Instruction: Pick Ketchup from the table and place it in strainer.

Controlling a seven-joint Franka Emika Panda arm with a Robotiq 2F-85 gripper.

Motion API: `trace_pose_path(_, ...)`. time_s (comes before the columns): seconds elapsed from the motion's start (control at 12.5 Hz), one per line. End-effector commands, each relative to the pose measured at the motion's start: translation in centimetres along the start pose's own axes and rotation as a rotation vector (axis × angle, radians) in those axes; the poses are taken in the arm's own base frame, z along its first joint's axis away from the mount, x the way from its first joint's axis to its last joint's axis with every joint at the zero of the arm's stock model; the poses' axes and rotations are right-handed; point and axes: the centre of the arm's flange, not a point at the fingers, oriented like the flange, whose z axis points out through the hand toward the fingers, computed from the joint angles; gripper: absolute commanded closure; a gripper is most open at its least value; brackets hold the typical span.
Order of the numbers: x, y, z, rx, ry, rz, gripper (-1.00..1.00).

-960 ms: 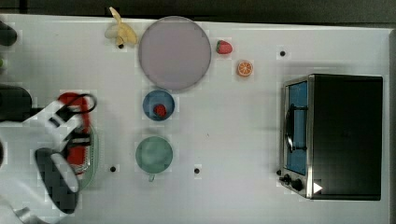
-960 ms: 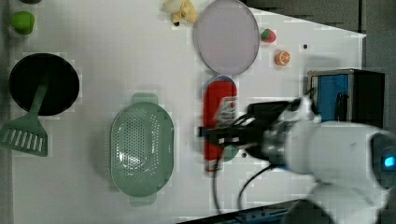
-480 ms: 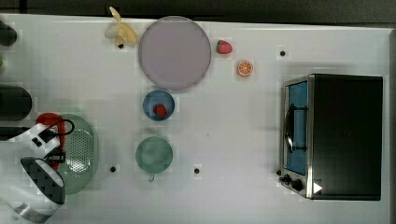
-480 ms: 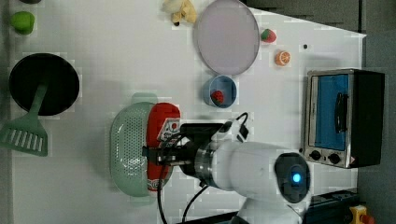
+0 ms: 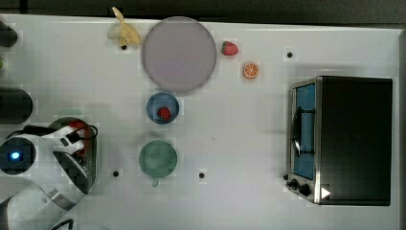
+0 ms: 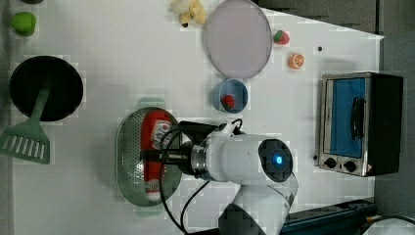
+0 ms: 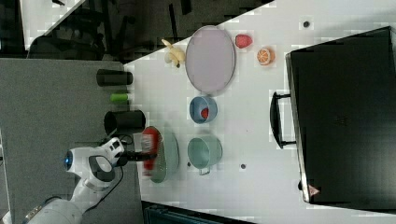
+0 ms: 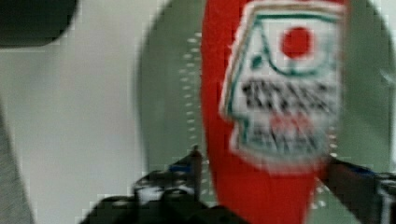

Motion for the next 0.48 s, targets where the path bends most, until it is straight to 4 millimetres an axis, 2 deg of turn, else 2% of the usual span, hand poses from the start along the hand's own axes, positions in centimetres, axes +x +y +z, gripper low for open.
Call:
trace_pose_path(0.08,1.4,-1.1,-4.4,0.052,0.094,0.056,-1.00)
trace_pose_path(0.32,2.5,-0.2,-9.5,0.037,0.170,0.102,-1.00)
trace_pose_path(0.48,3.6,1.9,-13.8,-0.048,0.188,0.150,-1.00)
